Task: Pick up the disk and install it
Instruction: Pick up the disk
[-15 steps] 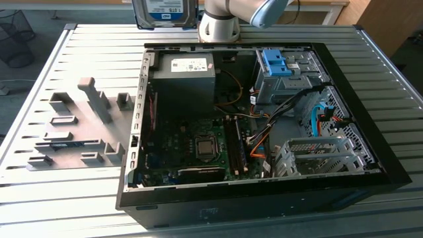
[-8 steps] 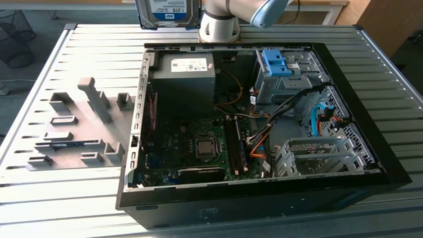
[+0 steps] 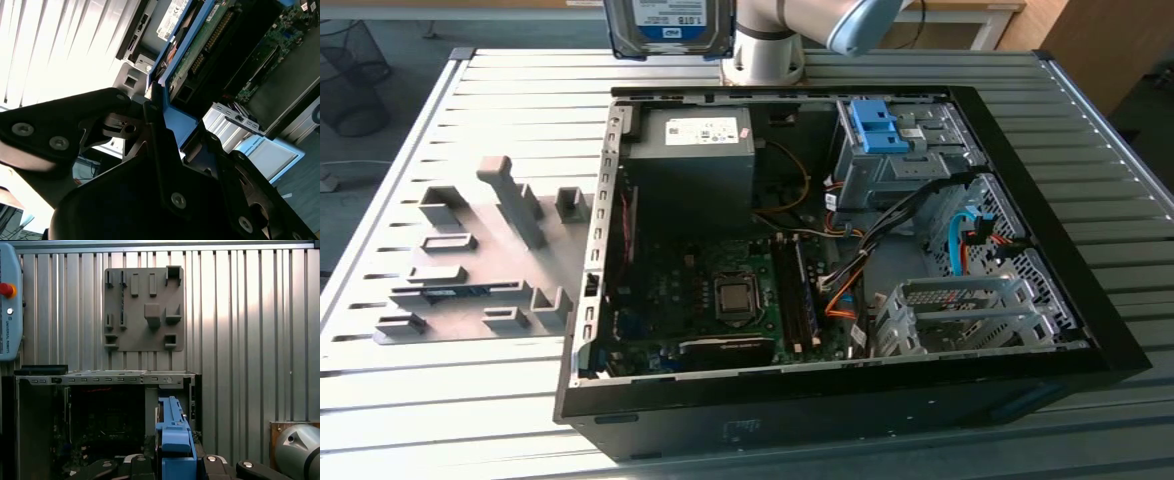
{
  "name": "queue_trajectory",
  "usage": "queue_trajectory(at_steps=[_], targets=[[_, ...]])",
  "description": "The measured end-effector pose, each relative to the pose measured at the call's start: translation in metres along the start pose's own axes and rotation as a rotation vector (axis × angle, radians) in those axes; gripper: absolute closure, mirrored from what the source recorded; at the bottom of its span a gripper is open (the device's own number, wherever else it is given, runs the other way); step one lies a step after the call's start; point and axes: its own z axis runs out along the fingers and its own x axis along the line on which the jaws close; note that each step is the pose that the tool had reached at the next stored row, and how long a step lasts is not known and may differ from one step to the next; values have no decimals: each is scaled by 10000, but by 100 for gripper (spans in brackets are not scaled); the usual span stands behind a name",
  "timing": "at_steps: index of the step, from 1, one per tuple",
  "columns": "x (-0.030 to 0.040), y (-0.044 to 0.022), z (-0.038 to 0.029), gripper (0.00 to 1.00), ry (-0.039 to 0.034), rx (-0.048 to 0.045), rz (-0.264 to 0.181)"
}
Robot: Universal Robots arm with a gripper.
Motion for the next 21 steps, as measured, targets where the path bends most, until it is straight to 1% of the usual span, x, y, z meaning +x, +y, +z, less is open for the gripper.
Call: queue_trajectory(at_steps=[3, 6, 9, 15, 21], targets=[[-2, -62, 0, 63, 1, -1, 0], [6, -79, 1, 63, 0, -1, 0], [34, -82, 2, 63, 0, 0, 1], [133, -85, 5, 63, 1, -2, 2], [264, -88, 10, 63, 1, -1, 10]])
